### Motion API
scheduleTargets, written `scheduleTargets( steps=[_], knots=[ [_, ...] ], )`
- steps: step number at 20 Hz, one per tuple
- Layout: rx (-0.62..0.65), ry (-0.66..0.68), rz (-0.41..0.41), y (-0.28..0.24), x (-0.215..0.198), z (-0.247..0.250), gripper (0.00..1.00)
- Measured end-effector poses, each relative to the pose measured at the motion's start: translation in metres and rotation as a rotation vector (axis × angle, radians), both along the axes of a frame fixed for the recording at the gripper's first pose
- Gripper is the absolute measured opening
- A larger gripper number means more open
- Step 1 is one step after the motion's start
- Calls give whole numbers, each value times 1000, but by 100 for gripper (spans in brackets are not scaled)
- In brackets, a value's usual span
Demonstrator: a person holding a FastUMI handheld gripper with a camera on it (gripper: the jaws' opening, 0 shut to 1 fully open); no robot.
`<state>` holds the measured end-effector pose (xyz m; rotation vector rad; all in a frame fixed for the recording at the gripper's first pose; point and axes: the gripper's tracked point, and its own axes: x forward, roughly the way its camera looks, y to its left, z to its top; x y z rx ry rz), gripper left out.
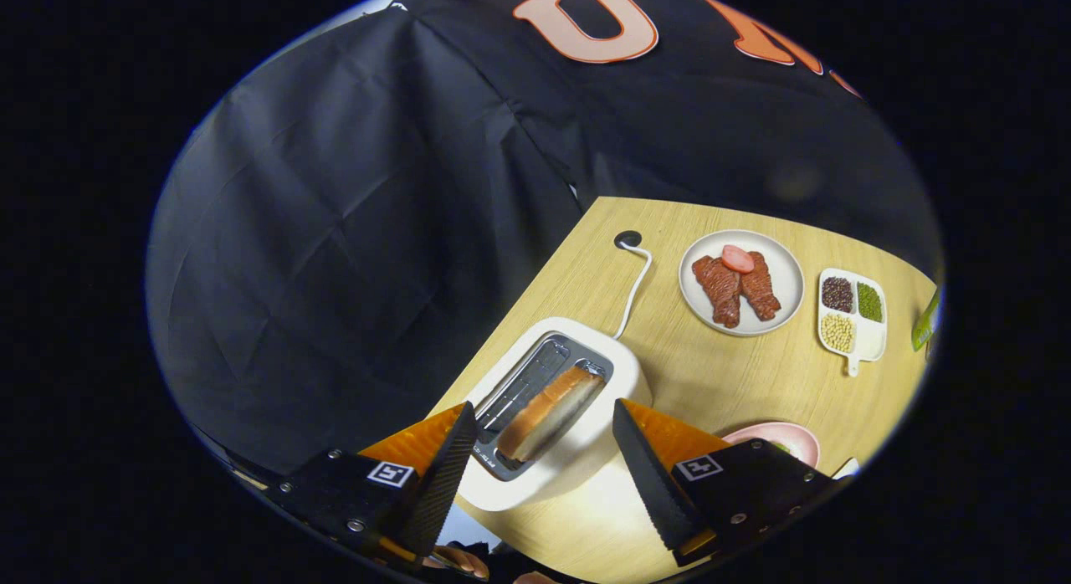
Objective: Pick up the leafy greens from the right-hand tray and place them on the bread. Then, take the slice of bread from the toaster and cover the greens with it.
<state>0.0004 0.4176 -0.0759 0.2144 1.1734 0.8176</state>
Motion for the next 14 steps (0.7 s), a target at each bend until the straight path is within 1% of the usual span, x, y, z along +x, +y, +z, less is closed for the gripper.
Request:
scheduleTargets(
  steps=[5, 6, 9, 10, 13, 14],
  knots=[
    [-36, 77, -11, 17, -2, -10, 95],
    [-39, 92, -5, 21, -5, -11, 92],
    [-77, 98, 26, 26, -11, -21, 87],
    [-94, 97, 25, 27, -12, -25, 85],
    [-121, 104, 39, 31, -17, -31, 85],
    [-129, 102, 39, 32, -15, -33, 78]
  ],
)
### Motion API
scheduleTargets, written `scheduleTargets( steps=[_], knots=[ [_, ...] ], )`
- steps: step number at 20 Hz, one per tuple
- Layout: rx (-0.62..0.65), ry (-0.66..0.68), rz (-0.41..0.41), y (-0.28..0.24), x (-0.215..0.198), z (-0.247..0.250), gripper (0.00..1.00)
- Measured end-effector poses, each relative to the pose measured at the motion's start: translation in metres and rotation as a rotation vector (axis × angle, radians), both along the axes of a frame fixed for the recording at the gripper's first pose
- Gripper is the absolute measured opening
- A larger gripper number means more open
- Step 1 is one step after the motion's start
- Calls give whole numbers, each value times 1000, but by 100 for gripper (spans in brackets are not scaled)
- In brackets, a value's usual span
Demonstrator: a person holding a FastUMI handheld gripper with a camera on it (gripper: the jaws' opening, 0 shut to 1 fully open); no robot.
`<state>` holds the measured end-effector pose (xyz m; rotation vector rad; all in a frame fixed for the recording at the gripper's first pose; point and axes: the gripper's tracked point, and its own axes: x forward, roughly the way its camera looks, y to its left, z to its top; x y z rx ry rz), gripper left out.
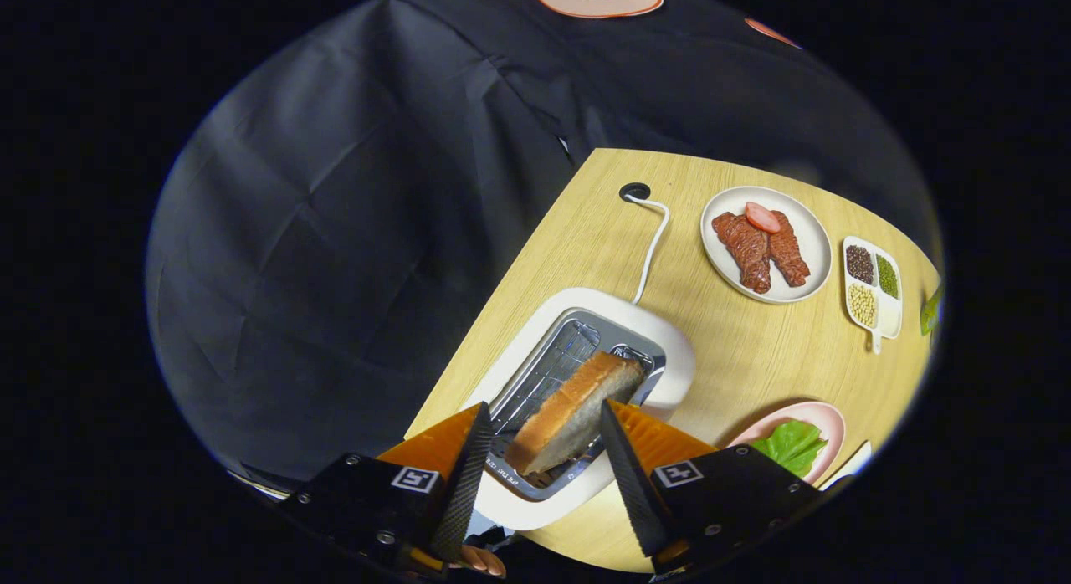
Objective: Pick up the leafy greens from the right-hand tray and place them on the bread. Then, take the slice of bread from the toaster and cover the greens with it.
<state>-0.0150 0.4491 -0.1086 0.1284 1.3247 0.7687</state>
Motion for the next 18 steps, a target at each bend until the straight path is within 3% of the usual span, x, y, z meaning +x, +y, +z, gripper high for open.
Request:
scheduleTargets(
  steps=[5, 6, 10, 18],
  knots=[
    [-14, -3, 1, -6, 2, 1, 52],
    [-21, -9, -4, -11, 3, 3, 42],
    [4, -26, -29, -22, 7, 10, 18],
    [119, -87, -42, -37, 7, 48, 13]
  ],
)
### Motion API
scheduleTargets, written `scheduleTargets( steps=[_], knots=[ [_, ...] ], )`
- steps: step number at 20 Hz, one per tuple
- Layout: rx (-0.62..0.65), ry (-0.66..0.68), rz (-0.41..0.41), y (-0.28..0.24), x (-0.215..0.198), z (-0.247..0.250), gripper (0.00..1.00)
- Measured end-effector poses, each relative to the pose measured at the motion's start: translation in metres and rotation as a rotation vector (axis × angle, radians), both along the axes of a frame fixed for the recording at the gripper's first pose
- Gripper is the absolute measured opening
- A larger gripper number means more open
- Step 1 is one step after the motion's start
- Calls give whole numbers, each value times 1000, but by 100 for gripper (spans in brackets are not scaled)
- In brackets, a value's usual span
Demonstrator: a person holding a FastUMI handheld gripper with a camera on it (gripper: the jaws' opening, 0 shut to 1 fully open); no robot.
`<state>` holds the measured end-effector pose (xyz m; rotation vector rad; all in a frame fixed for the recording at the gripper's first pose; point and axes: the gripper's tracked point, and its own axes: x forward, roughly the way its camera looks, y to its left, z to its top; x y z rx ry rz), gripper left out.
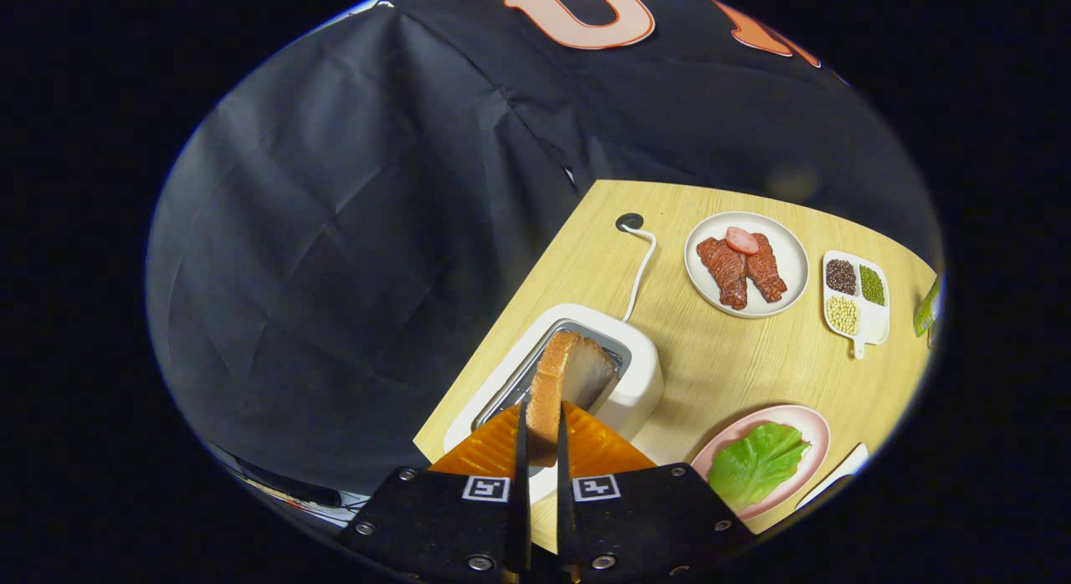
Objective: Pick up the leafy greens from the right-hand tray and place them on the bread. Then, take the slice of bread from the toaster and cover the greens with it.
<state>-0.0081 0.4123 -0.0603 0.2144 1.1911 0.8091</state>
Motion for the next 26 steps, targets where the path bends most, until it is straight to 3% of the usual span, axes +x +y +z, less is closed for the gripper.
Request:
scheduleTargets(
  steps=[12, 26],
  knots=[
    [157, -43, -27, -38, -4, 35, 13],
    [220, -33, -108, -111, -15, 20, 13]
  ],
)
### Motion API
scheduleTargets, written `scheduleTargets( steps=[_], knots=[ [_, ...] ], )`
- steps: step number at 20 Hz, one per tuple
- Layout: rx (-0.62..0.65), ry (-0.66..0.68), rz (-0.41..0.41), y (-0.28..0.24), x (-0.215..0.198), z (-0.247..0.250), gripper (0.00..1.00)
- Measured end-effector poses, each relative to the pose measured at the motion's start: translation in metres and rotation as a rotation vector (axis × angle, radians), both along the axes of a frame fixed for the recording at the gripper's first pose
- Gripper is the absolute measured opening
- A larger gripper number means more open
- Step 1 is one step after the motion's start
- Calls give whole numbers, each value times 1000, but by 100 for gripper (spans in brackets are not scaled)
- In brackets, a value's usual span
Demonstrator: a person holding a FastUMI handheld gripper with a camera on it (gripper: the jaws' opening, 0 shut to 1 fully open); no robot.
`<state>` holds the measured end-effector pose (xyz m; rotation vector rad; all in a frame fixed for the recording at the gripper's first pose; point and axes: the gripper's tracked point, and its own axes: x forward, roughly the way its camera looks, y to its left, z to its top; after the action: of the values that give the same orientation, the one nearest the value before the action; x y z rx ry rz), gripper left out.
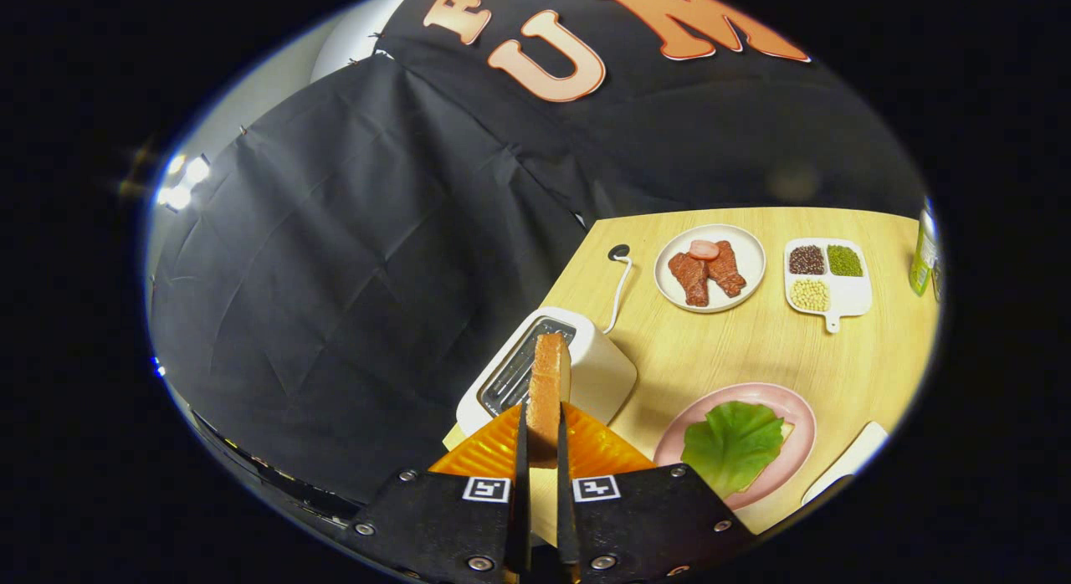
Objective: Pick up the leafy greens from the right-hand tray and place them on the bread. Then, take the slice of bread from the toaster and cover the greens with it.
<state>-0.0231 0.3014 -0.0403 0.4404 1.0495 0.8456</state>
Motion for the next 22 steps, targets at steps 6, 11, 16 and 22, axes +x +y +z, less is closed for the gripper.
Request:
scheduleTargets(
  steps=[6, 11, 16, 22],
  knots=[
    [23, 40, -45, -24, -6, -21, 13],
    [33, 83, -88, -45, -9, -46, 13],
    [41, 126, -116, -61, -19, -66, 13],
    [35, 173, -155, -79, -24, -93, 13]
  ],
)
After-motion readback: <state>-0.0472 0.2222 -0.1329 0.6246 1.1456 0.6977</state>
